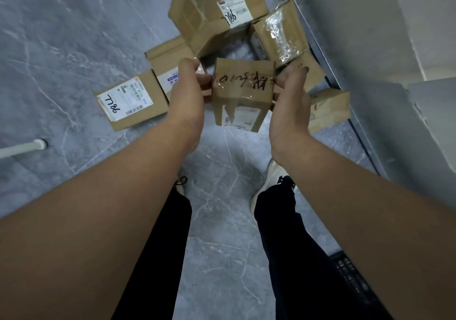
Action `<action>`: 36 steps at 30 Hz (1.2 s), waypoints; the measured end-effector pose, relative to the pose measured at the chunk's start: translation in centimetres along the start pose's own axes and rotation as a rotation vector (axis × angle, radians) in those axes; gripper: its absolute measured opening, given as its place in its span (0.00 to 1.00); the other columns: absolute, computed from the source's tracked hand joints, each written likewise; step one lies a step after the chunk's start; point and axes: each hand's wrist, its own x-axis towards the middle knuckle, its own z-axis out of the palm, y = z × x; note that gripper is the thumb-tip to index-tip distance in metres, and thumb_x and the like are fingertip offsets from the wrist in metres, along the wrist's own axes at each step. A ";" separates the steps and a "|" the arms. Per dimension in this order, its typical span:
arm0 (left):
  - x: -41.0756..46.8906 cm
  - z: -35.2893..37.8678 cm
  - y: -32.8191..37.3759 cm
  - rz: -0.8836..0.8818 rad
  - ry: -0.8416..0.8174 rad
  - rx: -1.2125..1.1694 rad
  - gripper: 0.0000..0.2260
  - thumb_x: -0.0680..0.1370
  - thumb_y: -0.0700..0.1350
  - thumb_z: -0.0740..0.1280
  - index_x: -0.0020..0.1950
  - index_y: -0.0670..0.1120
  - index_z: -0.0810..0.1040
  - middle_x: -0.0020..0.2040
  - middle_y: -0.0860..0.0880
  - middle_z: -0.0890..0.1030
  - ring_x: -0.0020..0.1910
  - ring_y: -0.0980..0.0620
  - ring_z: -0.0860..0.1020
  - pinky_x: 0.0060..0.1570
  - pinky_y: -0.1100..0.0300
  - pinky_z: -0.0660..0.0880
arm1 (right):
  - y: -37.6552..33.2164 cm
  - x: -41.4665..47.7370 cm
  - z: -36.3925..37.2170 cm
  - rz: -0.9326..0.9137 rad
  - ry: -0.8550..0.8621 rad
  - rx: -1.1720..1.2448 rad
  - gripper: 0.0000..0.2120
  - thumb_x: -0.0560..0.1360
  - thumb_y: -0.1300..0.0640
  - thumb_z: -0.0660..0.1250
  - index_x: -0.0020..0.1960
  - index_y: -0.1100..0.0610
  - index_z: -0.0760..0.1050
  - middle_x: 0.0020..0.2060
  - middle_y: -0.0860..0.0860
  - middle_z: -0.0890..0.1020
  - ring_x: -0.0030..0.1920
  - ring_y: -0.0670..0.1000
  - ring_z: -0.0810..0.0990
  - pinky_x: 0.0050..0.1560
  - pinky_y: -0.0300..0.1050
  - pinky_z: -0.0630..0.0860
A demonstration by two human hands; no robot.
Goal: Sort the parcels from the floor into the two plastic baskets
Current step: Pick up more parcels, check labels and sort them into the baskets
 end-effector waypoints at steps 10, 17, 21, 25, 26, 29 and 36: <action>-8.8 -2.8 9.0 0.113 -0.071 0.043 0.24 0.83 0.57 0.52 0.61 0.48 0.84 0.40 0.57 0.83 0.41 0.55 0.79 0.44 0.56 0.74 | -6.5 -8.9 -1.5 -0.012 -0.021 0.096 0.22 0.84 0.44 0.55 0.41 0.55 0.77 0.43 0.52 0.88 0.47 0.53 0.85 0.56 0.61 0.85; -15.5 -5.7 15.3 0.231 -0.141 0.098 0.20 0.83 0.54 0.54 0.50 0.46 0.82 0.37 0.55 0.84 0.35 0.58 0.82 0.39 0.64 0.81 | -12.7 -15.5 -2.0 -0.112 -0.016 0.228 0.21 0.73 0.41 0.56 0.39 0.56 0.77 0.37 0.51 0.83 0.41 0.53 0.80 0.59 0.69 0.82; -19.9 -7.9 18.3 0.288 -0.156 0.087 0.21 0.82 0.54 0.55 0.60 0.48 0.85 0.58 0.53 0.84 0.60 0.49 0.80 0.68 0.49 0.74 | -15.9 -19.7 -2.3 -0.145 0.012 0.152 0.22 0.73 0.37 0.55 0.40 0.51 0.79 0.41 0.49 0.86 0.47 0.54 0.84 0.62 0.69 0.83; -25.1 -9.5 20.9 0.318 -0.223 0.122 0.21 0.82 0.57 0.53 0.59 0.54 0.85 0.59 0.51 0.84 0.61 0.48 0.80 0.68 0.46 0.71 | -19.8 -25.2 -2.9 -0.200 0.064 0.066 0.23 0.76 0.36 0.50 0.43 0.45 0.81 0.47 0.48 0.86 0.54 0.55 0.82 0.65 0.64 0.79; -26.5 -9.9 21.7 0.332 -0.231 0.126 0.21 0.82 0.57 0.53 0.59 0.55 0.85 0.59 0.51 0.84 0.61 0.48 0.80 0.68 0.46 0.70 | -20.7 -26.5 -3.2 -0.235 0.085 0.057 0.22 0.79 0.37 0.50 0.42 0.45 0.79 0.47 0.48 0.85 0.54 0.54 0.82 0.66 0.63 0.78; -30.9 -10.8 24.5 0.387 -0.272 0.138 0.22 0.80 0.60 0.53 0.59 0.57 0.85 0.60 0.52 0.83 0.62 0.47 0.79 0.69 0.42 0.68 | -23.5 -30.9 -4.1 -0.272 0.130 0.082 0.26 0.75 0.35 0.47 0.45 0.46 0.81 0.51 0.48 0.85 0.59 0.55 0.80 0.69 0.63 0.75; -42.3 -12.7 31.0 0.610 -0.406 0.149 0.17 0.82 0.59 0.55 0.51 0.57 0.82 0.48 0.57 0.85 0.52 0.50 0.80 0.57 0.51 0.75 | -30.1 -40.8 -7.7 -0.431 0.205 0.091 0.28 0.74 0.34 0.44 0.46 0.44 0.80 0.52 0.49 0.85 0.62 0.57 0.79 0.70 0.63 0.73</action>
